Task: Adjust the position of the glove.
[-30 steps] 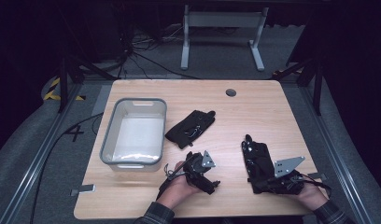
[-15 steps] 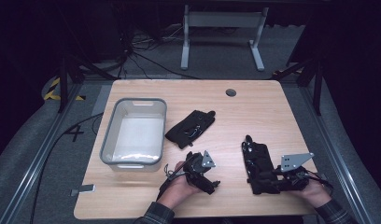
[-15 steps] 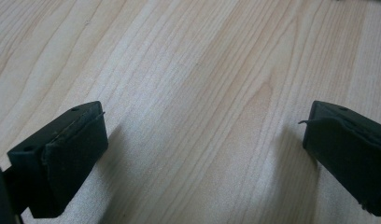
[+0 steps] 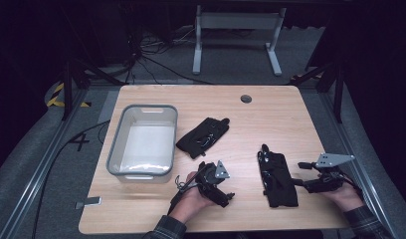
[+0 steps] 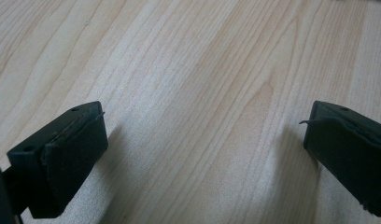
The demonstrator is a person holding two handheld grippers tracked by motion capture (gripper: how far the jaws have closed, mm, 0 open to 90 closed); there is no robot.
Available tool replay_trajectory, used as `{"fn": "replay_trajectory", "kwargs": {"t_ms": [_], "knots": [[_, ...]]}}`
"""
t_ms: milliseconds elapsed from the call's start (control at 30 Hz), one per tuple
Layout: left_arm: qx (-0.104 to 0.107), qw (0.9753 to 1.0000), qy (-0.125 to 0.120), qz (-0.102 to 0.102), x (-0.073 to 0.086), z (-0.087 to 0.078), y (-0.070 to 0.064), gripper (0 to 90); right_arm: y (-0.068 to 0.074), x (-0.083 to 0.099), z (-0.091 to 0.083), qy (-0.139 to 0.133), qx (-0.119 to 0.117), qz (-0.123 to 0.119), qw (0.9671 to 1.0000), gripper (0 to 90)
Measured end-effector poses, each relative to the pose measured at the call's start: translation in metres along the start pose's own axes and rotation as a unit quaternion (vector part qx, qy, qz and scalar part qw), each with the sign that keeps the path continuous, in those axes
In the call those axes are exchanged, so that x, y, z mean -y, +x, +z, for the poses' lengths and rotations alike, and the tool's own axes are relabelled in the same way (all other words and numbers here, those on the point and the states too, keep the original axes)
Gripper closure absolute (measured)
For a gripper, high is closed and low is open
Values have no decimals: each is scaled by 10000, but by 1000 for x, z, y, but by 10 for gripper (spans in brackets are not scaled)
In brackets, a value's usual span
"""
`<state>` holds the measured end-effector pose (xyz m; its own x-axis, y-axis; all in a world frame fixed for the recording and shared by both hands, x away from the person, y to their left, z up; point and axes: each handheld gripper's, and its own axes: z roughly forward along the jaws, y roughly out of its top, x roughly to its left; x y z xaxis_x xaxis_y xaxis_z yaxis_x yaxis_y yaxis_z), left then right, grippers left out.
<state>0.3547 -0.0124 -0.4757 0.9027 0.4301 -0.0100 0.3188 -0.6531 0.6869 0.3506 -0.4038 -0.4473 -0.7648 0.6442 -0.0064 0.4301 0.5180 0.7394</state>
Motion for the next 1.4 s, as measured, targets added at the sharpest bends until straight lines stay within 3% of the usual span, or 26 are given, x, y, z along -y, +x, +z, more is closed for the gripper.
{"fn": "replay_trajectory", "kwargs": {"t_ms": [100,167,267,433,667,700,767,1000,1200,1400], "knots": [[-3,10000,21,-8,0,0,0,0,-14,11,0,156,254,191,9994,181],[-28,10000,77,1,-2,-1,-1,3,-18,13,1,167,283,242,9992,168],[-53,9999,129,-97,-4,-4,0,67,-25,20,2,206,427,256,9985,145],[-24,9993,224,-304,-9,-9,1,200,-26,22,3,114,449,290,9985,139],[-76,9989,65,-460,-19,-16,10,454,-25,22,4,84,449,287,9985,126],[-128,9987,149,-477,-24,-17,14,557,-25,22,4,83,451,288,9985,126],[-201,9986,155,-461,-27,-16,17,635,-25,22,4,85,449,288,9985,126],[-308,9969,173,-700,-43,-18,35,889,-25,23,4,83,451,290,9985,127],[-496,9954,248,-777,-53,-16,46,897,-25,23,4,87,452,285,9985,126],[-780,9921,119,-971,-66,-16,67,898,-25,22,4,83,451,290,9985,126]]}}
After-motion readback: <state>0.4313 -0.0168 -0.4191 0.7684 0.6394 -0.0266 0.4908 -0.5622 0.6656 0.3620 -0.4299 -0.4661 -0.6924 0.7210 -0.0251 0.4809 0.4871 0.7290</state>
